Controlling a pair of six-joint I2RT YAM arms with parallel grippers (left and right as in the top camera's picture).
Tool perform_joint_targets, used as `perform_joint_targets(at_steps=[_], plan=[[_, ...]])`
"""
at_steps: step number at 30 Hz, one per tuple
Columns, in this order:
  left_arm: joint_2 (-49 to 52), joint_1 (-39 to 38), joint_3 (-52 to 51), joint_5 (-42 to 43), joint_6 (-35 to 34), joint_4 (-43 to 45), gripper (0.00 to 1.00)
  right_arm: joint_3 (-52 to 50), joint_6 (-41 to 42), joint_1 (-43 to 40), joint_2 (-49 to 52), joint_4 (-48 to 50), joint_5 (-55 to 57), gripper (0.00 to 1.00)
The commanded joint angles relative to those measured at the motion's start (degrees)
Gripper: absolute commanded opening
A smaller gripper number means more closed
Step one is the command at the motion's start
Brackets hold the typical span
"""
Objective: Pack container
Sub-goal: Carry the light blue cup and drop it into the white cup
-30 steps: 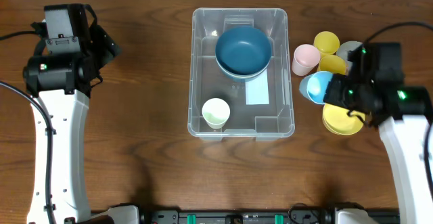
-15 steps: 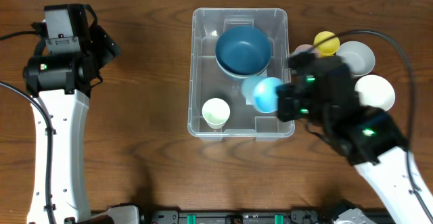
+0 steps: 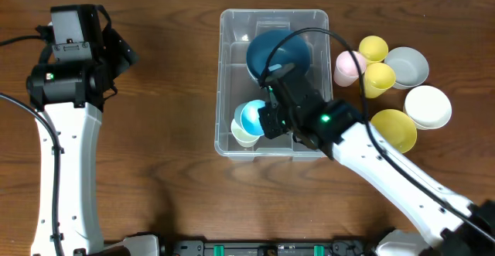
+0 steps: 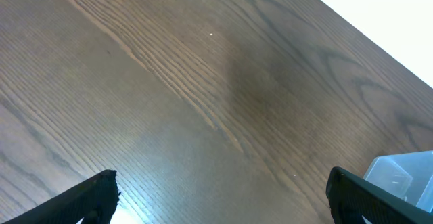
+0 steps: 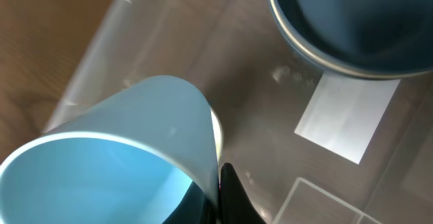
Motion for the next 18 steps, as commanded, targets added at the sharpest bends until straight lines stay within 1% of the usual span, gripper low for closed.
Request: perform_joint_targets(at_steps=[1,13,14,15,16,17,18], plan=[[-0.1,0.1,0.9,-0.6,0.3,-0.2,0.98,0.5,-0.7,0.3,1.8,0.3,1.0,0.01],[-0.1,0.1,0.9,-0.6,0.3,-0.2,0.98,0.4,-0.7,0.4,4.0,1.2,0.9,0.01],[-0.1,0.1,0.9,-0.6,0.3,-0.2,0.98,0.4,-0.7,0.4,4.0,1.2,0.9,0.06],[-0.1,0.1,0.9,-0.6,0.3,-0.2,0.98,0.4,-0.7,0.4,4.0,1.3,0.9,0.24],[-0.1,0.1,0.9,-0.6,0.3,-0.2,0.98,0.5,-0.7,0.4,4.0,1.4,0.9,0.39],[-0.1,0.1,0.9,-0.6,0.3,-0.2,0.98,0.4,-0.7,0.4,4.0,1.6,0.9,0.44],[-0.1,0.1,0.9,-0.6,0.3,-0.2,0.98,0.5,-0.7,0.4,4.0,1.8,0.8,0.47]])
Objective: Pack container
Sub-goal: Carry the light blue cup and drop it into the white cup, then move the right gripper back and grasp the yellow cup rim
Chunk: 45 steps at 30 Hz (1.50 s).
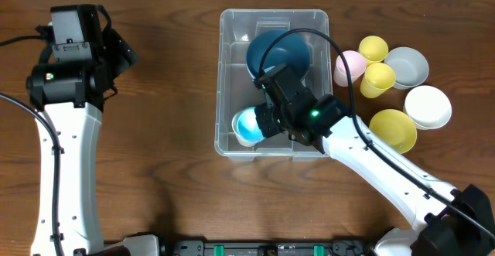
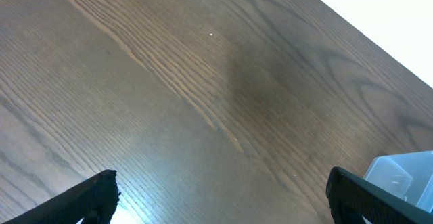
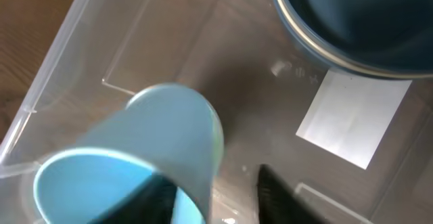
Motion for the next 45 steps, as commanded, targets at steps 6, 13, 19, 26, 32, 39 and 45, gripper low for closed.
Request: perform_joint_targets(at_steps=[6,13,19,26,32,39,45], plan=[[-0.1,0.1,0.9,-0.7,0.3,-0.2,0.98,1.6,-1.0,0.3,-1.1,1.9,-0.5,0.5],[-0.1,0.1,0.9,-0.7,0.3,-0.2,0.98,5.6,-1.7,-1.9,-6.5,-0.4,0.8,0.49],[-0.1,0.1,0.9,-0.6,0.3,-0.2,0.98,6.6,-1.7,-8.5,-13.7,-5.6,6.0,0.5],[-0.1,0.1,0.9,-0.6,0.3,-0.2,0.98,6.6,-1.6,-23.6,-21.0,-13.4,7.6,0.54],[-0.1,0.1,0.9,-0.6,0.3,-0.2,0.98,6.4,-1.7,-37.2,-21.9,-17.1,7.4,0.61],[-0.1,0.1,0.9,-0.6,0.3,-0.2,0.98,6.4,-1.7,-44.0,-18.1,-17.4,7.0,0.69],[-0.1,0.1,0.9,-0.7,0.3,-0.2,0.98,6.3,-1.5,-44.3,-12.9,-16.0,10.4,0.72]])
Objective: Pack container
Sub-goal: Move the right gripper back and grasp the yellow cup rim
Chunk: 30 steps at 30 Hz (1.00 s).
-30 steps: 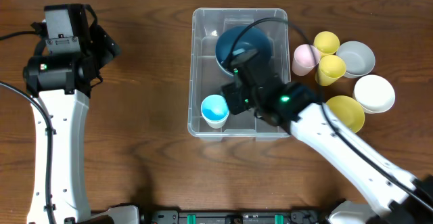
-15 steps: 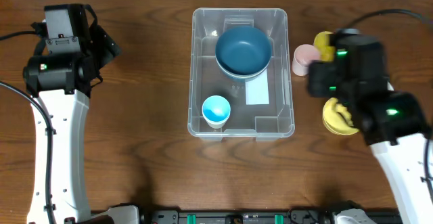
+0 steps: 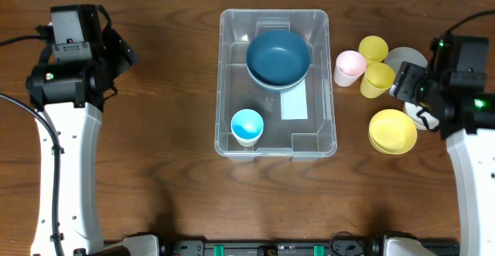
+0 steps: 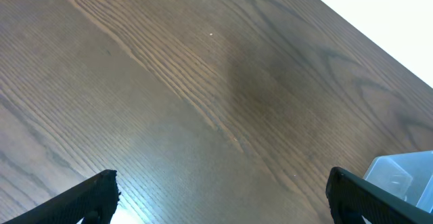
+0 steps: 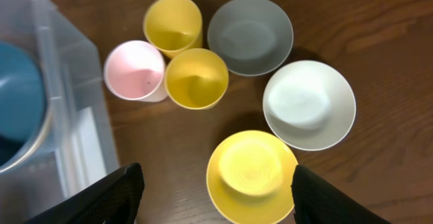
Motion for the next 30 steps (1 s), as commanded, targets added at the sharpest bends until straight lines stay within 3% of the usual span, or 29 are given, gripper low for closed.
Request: perform_joint_targets(at_steps=[1,18,30], plan=[[-0.1,0.1,0.9,-0.7,0.3,-0.2,0.98,0.7,0.8,-0.8,2.7,0.7,3.8,0.73],[-0.1,0.1,0.8,-0.6,0.3,-0.2,0.98,0.7,1.2,-6.3,18.4,9.8,-8.1,0.71],[-0.1,0.1,0.9,-0.6,0.3,-0.2,0.98,0.7,1.2,-6.3,25.9,12.1,-8.2,0.68]])
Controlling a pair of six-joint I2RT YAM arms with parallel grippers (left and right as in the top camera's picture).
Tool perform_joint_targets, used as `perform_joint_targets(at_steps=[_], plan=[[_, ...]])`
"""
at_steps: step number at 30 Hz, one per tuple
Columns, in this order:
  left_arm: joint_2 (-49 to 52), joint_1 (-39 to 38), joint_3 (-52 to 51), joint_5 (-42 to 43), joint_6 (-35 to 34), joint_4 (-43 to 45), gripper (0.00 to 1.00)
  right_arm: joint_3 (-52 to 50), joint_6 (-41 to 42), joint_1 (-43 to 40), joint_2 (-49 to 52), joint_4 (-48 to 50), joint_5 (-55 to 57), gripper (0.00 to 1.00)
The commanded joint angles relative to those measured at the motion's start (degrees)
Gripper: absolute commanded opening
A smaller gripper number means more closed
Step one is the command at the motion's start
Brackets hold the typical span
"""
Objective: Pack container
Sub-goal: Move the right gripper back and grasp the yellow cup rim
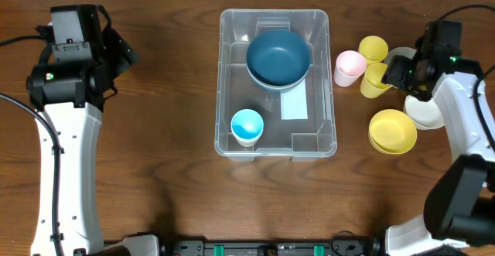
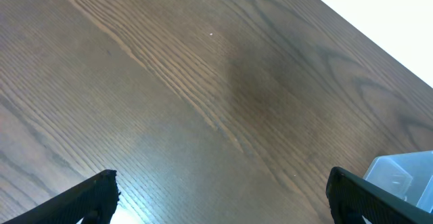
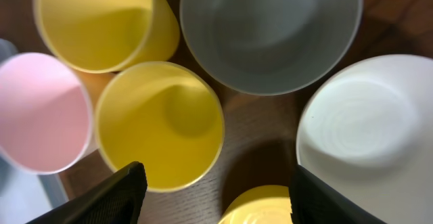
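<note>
The clear plastic container (image 1: 229, 70) holds a dark blue bowl (image 1: 278, 56) at the back and a light blue cup (image 1: 247, 125) upright at the front left. Right of it stand a pink cup (image 1: 347, 66) (image 3: 39, 112), two yellow cups (image 1: 373, 49) (image 3: 159, 124), a grey bowl (image 3: 269, 31), a white bowl (image 3: 369, 122) and a yellow bowl (image 1: 392, 130). My right gripper (image 3: 215, 200) hangs open low over the nearer yellow cup, nothing between its fingers. My left gripper (image 2: 220, 200) is open over bare table at the far left.
A white label (image 1: 293, 105) lies on the container's floor. The left arm's white link (image 1: 66, 171) runs down the left side of the table. The wooden table (image 1: 162, 155) shows between the left arm and the container.
My right gripper has dropped lower and moved towards the cups, from above the whole group of dishes to close over the nearer yellow cup. Nothing else has moved.
My right gripper held the light blue cup tilted inside the container's front left. Then its fingers stood apart with the cup set down there. Then the arm was out of the container, open over the dishes at the right, and now hangs low over a yellow cup.
</note>
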Motion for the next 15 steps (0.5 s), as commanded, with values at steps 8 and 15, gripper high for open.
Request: perform_joint_targets(at_steps=[8,15], plan=[[-0.1,0.1,0.8,-0.6,0.3,-0.2,0.98,0.7,0.1,-0.1,6.5,1.1,-0.5,0.47],[-0.1,0.1,0.9,-0.6,0.3,-0.2,0.98,0.7,0.1,-0.1,6.4,1.1,-0.4,0.24]])
